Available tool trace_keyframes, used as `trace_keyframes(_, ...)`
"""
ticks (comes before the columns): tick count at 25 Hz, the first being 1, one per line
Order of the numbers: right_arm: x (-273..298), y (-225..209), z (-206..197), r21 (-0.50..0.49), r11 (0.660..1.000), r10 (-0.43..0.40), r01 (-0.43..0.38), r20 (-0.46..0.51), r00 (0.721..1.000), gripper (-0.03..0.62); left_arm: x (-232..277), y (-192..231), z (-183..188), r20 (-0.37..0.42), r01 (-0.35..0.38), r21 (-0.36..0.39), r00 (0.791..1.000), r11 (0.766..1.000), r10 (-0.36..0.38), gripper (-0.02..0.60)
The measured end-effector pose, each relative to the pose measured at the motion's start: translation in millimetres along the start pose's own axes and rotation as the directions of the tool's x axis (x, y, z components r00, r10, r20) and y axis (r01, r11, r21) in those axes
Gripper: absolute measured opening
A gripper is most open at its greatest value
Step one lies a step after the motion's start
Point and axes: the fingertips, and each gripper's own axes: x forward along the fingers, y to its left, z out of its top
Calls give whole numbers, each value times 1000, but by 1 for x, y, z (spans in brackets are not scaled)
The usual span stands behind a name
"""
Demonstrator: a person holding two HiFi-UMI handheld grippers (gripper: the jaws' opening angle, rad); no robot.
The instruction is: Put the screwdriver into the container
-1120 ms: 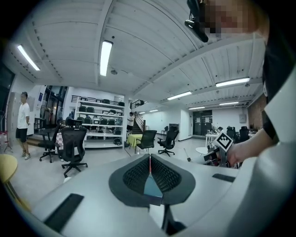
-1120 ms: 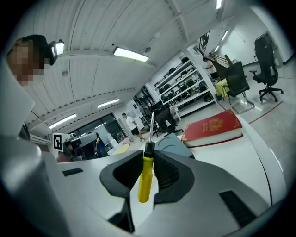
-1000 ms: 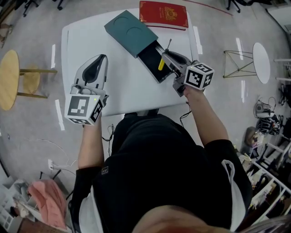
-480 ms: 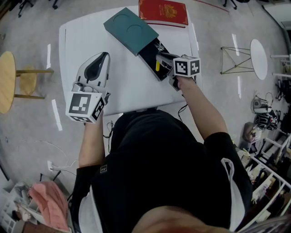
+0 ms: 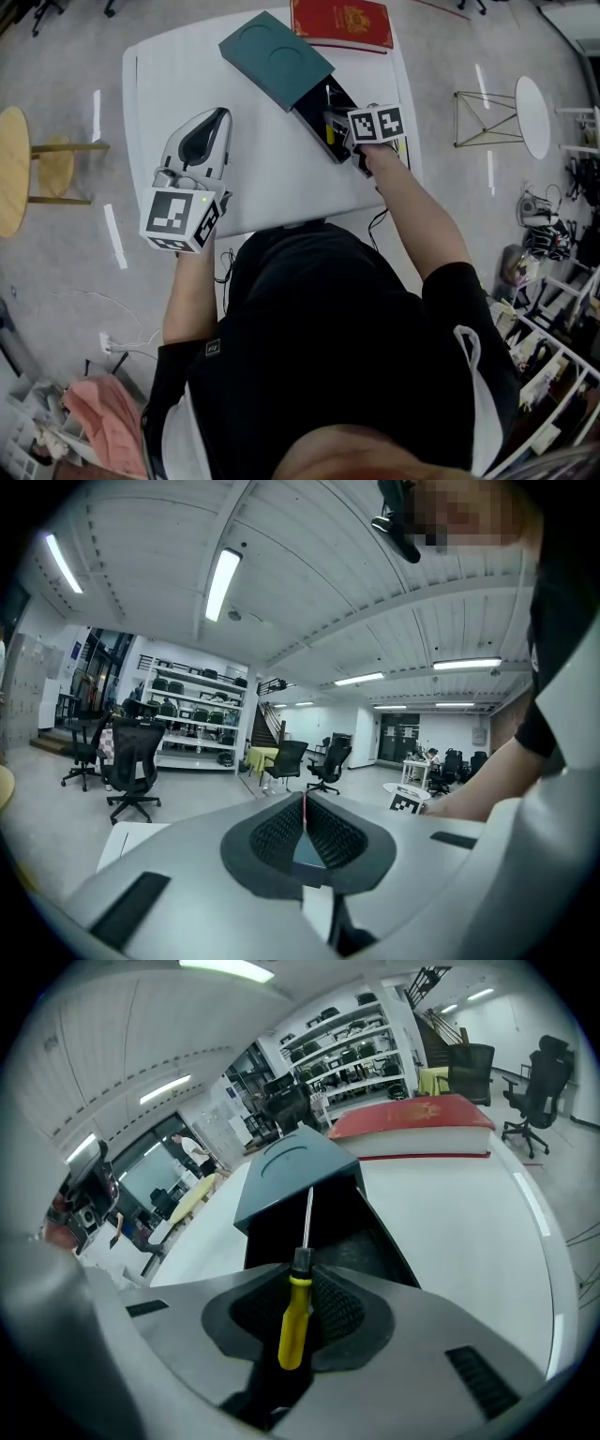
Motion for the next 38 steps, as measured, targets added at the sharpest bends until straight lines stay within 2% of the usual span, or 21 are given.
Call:
trace_keyframes(6, 15, -12, -6, 43, 997, -62, 64, -51, 997, 87, -3, 12, -8, 0, 15, -11, 1000, 1000, -15, 21)
trace_keyframes(15, 18, -17, -13, 27, 989, -142, 144, -67, 988, 108, -10, 18, -10, 7, 42, -16, 999, 999, -42, 22)
trace_keyframes(21, -2, -12, 3, 71, 986, -156, 152, 64, 986, 118, -15, 17, -12, -2, 71, -6, 997, 997, -71, 21)
trace_keyframes(26, -33, -8, 17, 63, 987, -154, 145, 172, 973, 118, -19, 9, -4, 5, 77, 20, 997, 997, -77, 21)
trace_keyframes(32, -81, -3, 24, 62, 997, -66, 50, 290, 955, 115, -22, -22, 13, 18, 58, 52, 998, 997, -59, 21)
trace_keyframes(38, -140, 8, 37, 30, 999, 29, -45, 412, 911, 109, -27, -53, 31, 29, 16, 82, 999, 996, -19, 21)
